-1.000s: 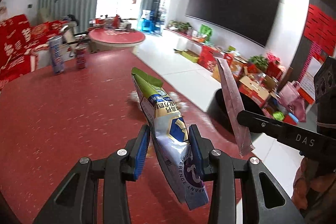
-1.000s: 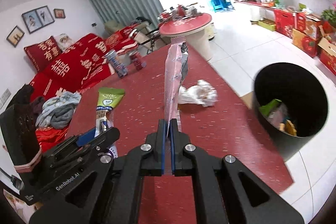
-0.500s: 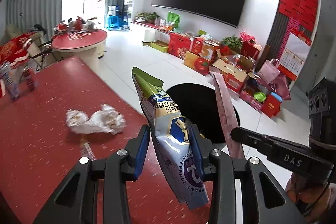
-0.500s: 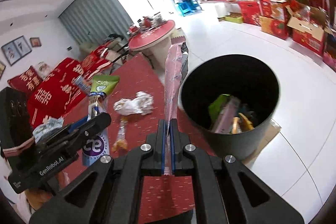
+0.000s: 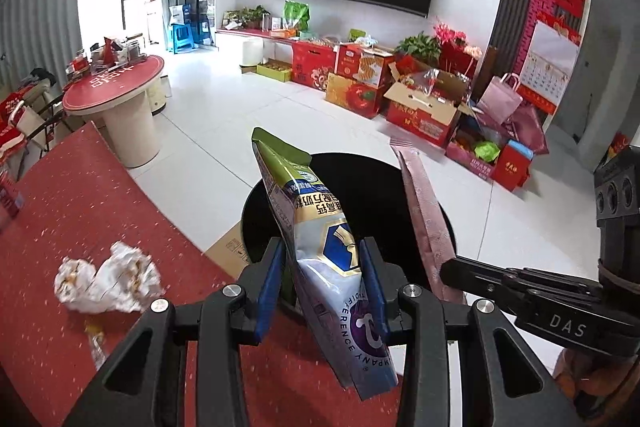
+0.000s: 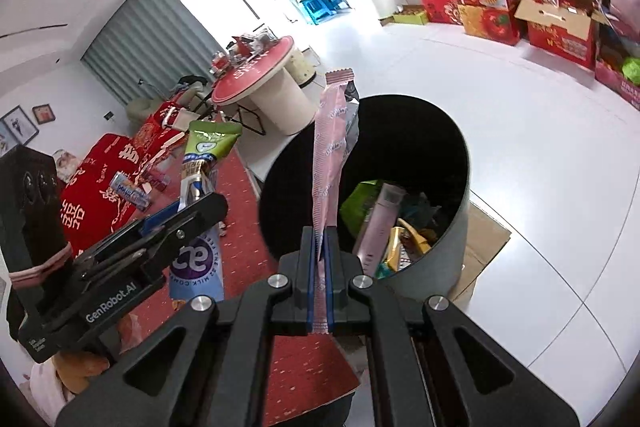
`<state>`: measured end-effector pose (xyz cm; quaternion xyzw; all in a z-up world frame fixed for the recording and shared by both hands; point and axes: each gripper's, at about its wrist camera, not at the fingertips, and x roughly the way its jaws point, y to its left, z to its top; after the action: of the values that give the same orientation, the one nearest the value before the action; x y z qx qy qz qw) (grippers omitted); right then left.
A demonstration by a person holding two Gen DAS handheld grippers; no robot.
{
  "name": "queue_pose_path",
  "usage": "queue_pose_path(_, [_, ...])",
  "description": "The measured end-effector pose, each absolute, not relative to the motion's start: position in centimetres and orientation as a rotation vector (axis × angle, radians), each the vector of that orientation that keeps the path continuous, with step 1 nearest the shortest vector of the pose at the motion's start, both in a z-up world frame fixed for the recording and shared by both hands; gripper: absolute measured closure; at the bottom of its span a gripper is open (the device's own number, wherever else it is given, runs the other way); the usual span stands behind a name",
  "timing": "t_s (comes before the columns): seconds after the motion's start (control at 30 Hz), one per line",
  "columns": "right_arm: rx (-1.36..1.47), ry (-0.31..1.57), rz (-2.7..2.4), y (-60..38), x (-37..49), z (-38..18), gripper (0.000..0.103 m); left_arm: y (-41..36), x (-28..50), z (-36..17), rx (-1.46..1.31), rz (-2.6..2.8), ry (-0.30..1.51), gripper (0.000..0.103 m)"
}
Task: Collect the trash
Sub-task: 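Carry the white-blue bag and pink strip over the black bin, then open both tools to drop the bag and pink strip into the bin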
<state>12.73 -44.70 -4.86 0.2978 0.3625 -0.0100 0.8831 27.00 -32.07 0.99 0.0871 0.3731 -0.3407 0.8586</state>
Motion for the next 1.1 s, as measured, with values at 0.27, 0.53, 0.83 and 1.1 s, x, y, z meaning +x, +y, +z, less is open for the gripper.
queue_pose_path(0.27, [0.654,0.784,-0.032,-46.3,14.2,-5.9,0.098,-35.0,28.6,-0.7,0.2,-0.73,0.827,0.0])
queue_pose_path(0.53, [0.659,0.797,-0.042,-46.5,15.3,-6.3,0.097,-35.4,29.3,-1.5,0.207,-0.716,0.835,0.0])
queue_pose_path(0.83, [0.661,0.819,-0.053,-46.6,16.0,-6.7,0.097,-34.4,29.1,-1.2,0.186,-0.703,0.83,0.0])
queue_pose_path(1.1, [0.65,0.839,-0.079,-46.0,16.2,-6.7,0.094,-32.5,27.9,-0.5,0.181,-0.677,0.822,0.0])
